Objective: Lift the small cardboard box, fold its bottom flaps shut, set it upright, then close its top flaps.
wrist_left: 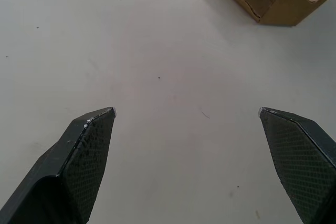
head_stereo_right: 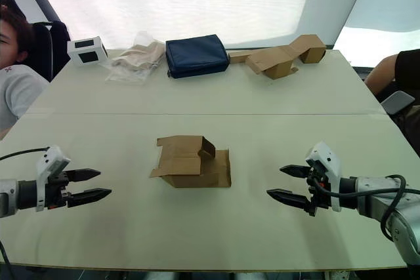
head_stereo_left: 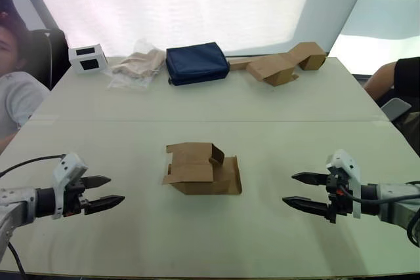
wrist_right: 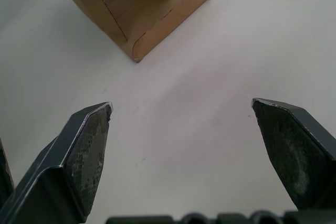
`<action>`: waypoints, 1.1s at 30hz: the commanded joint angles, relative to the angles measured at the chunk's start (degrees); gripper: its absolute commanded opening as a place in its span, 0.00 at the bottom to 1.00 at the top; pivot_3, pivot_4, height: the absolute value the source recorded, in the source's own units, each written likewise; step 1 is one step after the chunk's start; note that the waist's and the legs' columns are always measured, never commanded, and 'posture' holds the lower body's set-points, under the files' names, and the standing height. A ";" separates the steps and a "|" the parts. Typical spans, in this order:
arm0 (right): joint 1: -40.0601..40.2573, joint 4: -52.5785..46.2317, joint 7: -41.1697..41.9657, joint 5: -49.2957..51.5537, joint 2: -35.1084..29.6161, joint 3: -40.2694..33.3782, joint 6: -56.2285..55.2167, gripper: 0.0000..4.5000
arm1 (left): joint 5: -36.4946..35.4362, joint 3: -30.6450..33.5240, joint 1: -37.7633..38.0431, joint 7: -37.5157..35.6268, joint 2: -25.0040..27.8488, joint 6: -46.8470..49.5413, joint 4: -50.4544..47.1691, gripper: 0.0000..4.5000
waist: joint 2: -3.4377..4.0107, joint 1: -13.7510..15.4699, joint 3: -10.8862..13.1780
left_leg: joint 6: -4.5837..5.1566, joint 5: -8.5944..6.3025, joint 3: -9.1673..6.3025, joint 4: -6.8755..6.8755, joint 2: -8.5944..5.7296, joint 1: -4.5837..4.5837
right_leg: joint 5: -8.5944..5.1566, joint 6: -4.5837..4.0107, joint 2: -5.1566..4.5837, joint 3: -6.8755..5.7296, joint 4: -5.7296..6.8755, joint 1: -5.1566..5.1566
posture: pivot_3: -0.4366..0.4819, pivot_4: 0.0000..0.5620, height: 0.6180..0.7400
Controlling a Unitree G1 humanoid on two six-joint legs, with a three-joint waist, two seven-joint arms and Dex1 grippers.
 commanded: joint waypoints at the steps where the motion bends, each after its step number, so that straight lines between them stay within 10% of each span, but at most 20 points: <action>1: -0.34 -1.02 -0.04 0.17 0.09 -0.49 -1.09 0.99 | 0.17 0.82 -0.48 -0.45 0.22 -1.18 0.11 1.00 | 0.00 0.00 0.00 | 0.00 0.00 0.00 0.00 0.00 0.01 | 0.00 0.00 0.00 0.00 0.00 0.01 | 0.48 0.27 1.00; 22: -5.31 3.27 -0.85 -3.36 0.63 3.27 -4.86 0.99 | -1.24 1.30 -6.11 2.26 -1.65 0.21 3.96 1.00 | -0.02 -0.04 -0.01 | 0.00 0.02 0.04 0.07 -0.02 0.09 | 0.00 0.01 0.12 0.01 0.20 0.02 | 0.48 0.27 1.00; 33: -6.12 -1.57 -0.80 -5.94 -0.28 4.95 -7.58 0.99 | -13.05 -7.67 -20.34 -8.91 1.10 31.69 18.35 1.00 | -0.02 0.00 -0.01 | 0.03 0.00 -0.02 0.48 -0.01 0.03 | -0.02 0.03 0.34 -0.05 0.51 0.01 | 0.48 0.27 1.00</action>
